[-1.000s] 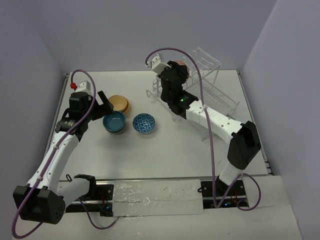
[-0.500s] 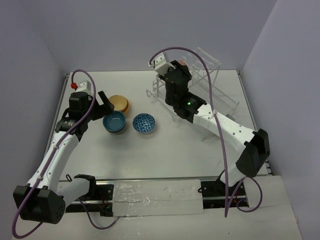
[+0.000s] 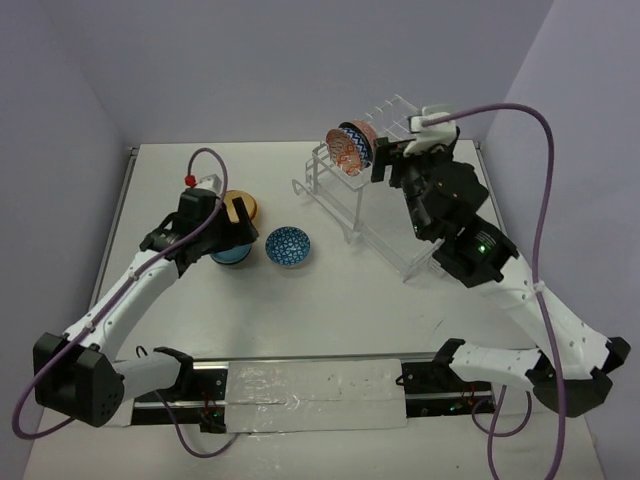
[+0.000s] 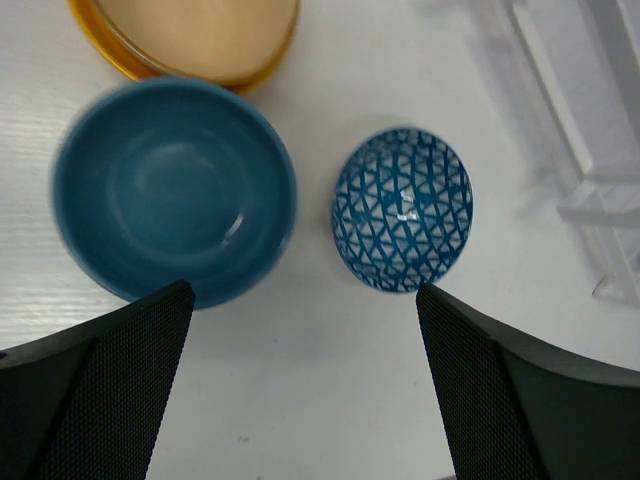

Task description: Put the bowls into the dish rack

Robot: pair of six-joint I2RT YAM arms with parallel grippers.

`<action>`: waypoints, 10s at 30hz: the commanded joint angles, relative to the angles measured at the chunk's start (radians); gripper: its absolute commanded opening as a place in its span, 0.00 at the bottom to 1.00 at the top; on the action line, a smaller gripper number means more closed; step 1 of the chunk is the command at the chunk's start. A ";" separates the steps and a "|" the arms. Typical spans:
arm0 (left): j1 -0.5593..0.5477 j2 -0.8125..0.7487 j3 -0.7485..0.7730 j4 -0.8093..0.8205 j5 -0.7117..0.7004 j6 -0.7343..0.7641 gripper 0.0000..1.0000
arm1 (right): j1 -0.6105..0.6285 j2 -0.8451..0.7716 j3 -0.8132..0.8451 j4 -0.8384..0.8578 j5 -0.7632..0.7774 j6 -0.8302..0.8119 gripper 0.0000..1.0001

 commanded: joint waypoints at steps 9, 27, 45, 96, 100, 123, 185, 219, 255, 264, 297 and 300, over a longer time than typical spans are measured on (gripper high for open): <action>-0.264 0.204 0.066 -0.001 -0.145 -0.127 0.99 | 0.006 -0.181 -0.286 -0.054 -0.076 0.316 0.87; -0.321 0.487 0.162 0.034 -0.305 -0.178 0.74 | 0.007 -0.299 -0.470 -0.049 -0.142 0.362 0.87; -0.321 0.505 0.186 0.080 -0.334 -0.175 0.03 | 0.007 -0.312 -0.481 -0.063 -0.157 0.358 0.87; -0.375 -0.159 0.186 0.117 -0.113 0.115 0.00 | 0.202 0.221 -0.015 -0.287 -0.195 0.695 0.11; -0.378 -0.167 0.194 0.111 -0.101 0.118 0.05 | 0.202 0.227 0.003 -0.308 -0.169 0.686 0.00; 0.018 -0.138 0.151 0.062 0.132 0.034 0.99 | 0.091 0.090 0.165 -0.289 0.386 0.064 0.00; 0.127 -0.162 -0.045 0.100 -0.078 0.109 0.99 | -0.256 0.576 0.079 0.480 0.122 -0.696 0.00; 0.127 -0.174 -0.047 0.102 -0.066 0.110 0.99 | -0.192 0.461 0.100 0.290 0.102 -0.563 0.27; 0.129 -0.171 -0.049 0.100 -0.063 0.106 0.99 | -0.180 0.340 0.076 0.052 -0.056 -0.336 0.50; 0.129 -0.124 -0.044 0.076 -0.125 0.078 0.99 | -0.128 0.120 -0.019 0.000 -0.155 -0.086 0.58; 0.129 0.341 0.126 -0.128 -0.241 0.058 0.50 | -0.071 -0.253 -0.540 0.184 -0.448 0.312 0.78; 0.129 0.343 0.128 -0.128 -0.231 0.058 0.36 | -0.071 -0.246 -0.538 0.177 -0.448 0.312 0.78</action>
